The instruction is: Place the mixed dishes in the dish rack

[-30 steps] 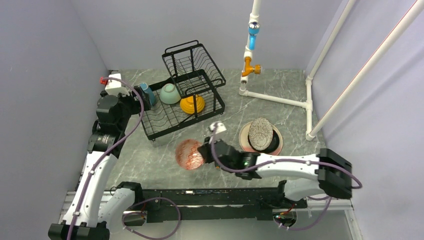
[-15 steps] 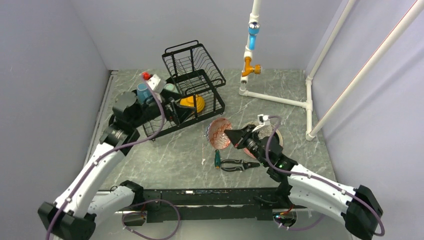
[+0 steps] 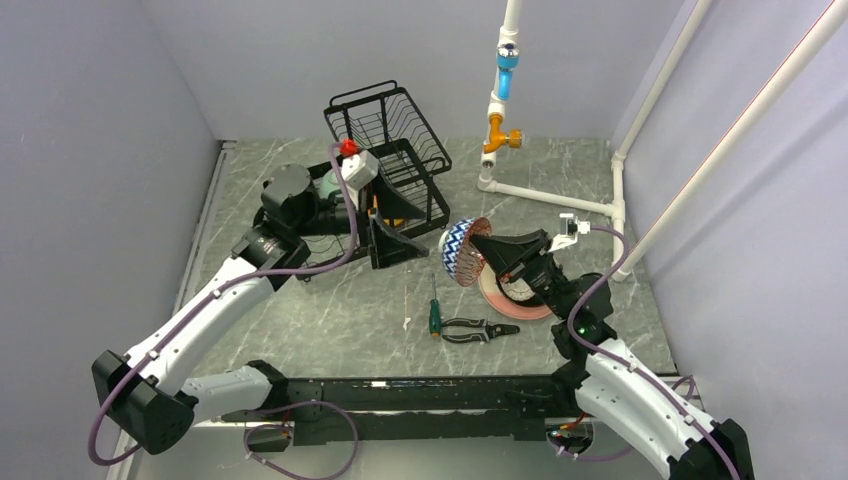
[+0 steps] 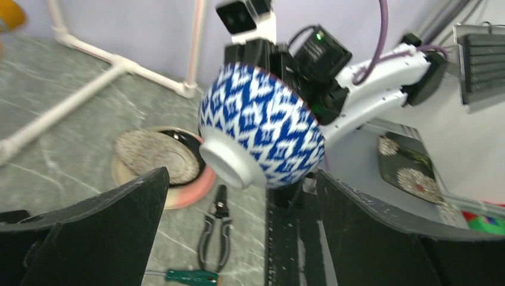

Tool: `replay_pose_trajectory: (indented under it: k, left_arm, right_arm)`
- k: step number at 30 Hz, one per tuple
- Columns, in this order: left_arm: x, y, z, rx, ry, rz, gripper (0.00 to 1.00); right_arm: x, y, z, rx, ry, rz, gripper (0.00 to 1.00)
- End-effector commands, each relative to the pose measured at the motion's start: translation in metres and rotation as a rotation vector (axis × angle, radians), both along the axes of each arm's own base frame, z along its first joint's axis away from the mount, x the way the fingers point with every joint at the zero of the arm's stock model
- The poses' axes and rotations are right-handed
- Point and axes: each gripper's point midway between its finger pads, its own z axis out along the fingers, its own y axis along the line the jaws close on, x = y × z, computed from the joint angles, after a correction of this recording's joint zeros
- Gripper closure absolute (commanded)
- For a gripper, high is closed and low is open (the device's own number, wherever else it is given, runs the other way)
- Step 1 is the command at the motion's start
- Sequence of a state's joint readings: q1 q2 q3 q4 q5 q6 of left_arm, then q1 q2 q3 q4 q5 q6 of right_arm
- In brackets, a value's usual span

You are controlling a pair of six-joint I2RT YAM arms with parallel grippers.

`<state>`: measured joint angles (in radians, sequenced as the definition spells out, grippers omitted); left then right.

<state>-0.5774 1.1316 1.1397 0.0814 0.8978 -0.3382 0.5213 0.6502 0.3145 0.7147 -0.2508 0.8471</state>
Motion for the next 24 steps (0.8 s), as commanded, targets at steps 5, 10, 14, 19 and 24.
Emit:
replay_pose_trajectory:
  k: [5, 10, 14, 19, 24]
  left_arm:
    - [-0.037, -0.011, -0.005, 0.01, -0.027, -0.133, 0.01]
    - [-0.039, -0.017, -0.005, -0.029, 0.05, -0.166, 0.01]
    - [-0.043, -0.02, -0.003, -0.05, 0.09, -0.208, 0.01]
    - [-0.044, -0.021, -0.003, -0.05, 0.11, -0.218, 0.01]
    - [-0.046, -0.021, -0.002, -0.059, 0.129, -0.238, 0.01]
  right_arm:
    - [-0.016, -0.002, 0.058, 0.109, -0.225, 0.101, 1.0]
    - [-0.008, 0.005, 0.063, 0.132, -0.259, 0.137, 1.0]
    - [-0.003, 0.007, 0.058, 0.139, -0.254, 0.139, 1.0]
    - [-0.003, 0.005, 0.058, 0.134, -0.261, 0.119, 1.0]
    - [-0.004, 0.0, 0.068, 0.124, -0.294, 0.085, 1.0]
